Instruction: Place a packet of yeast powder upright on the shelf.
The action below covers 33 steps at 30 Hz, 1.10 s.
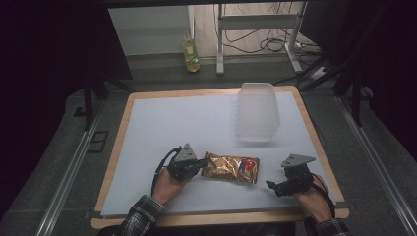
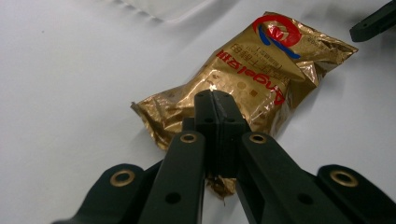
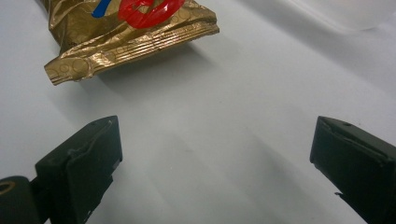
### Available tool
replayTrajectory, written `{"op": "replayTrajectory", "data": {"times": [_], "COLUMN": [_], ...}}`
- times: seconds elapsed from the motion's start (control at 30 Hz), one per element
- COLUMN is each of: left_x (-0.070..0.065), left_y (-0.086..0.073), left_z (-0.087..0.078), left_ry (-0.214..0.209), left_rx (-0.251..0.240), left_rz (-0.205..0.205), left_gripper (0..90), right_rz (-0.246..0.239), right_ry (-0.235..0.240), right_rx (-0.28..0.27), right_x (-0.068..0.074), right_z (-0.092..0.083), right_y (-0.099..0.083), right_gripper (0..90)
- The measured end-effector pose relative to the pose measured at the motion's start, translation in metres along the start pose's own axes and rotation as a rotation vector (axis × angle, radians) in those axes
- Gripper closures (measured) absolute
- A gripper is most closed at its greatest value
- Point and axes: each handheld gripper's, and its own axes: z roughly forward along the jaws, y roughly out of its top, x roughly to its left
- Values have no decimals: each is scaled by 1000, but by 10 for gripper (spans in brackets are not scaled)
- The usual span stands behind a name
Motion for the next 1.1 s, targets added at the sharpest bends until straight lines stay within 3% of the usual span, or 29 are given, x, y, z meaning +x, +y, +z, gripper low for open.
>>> {"op": "replayTrajectory", "data": {"times": [0.23,0.33,0.4,0.77,0.97,1.1], "left_x": [-2,-1,5,3,2,4], "left_y": [-2,-6,-7,-15,-16,-19], "left_z": [22,29,29,25,22,20], "left_ry": [13,10,-22,12,36,42], "left_rx": [21,32,41,41,68,98], "left_rz": [-1,-33,-69,-29,-11,-24], "left_gripper": [893,895,896,900,900,900], "right_rz": [-2,-2,-6,6,29,34], "right_ry": [5,7,7,28,37,53], "right_rx": [5,5,6,0,-7,-16], "right_x": [0,0,0,0,0,0], "right_z": [1,1,1,-3,-6,-7], "right_y": [0,0,0,0,1,3], "right_gripper": [26,26,26,26,26,26]}}
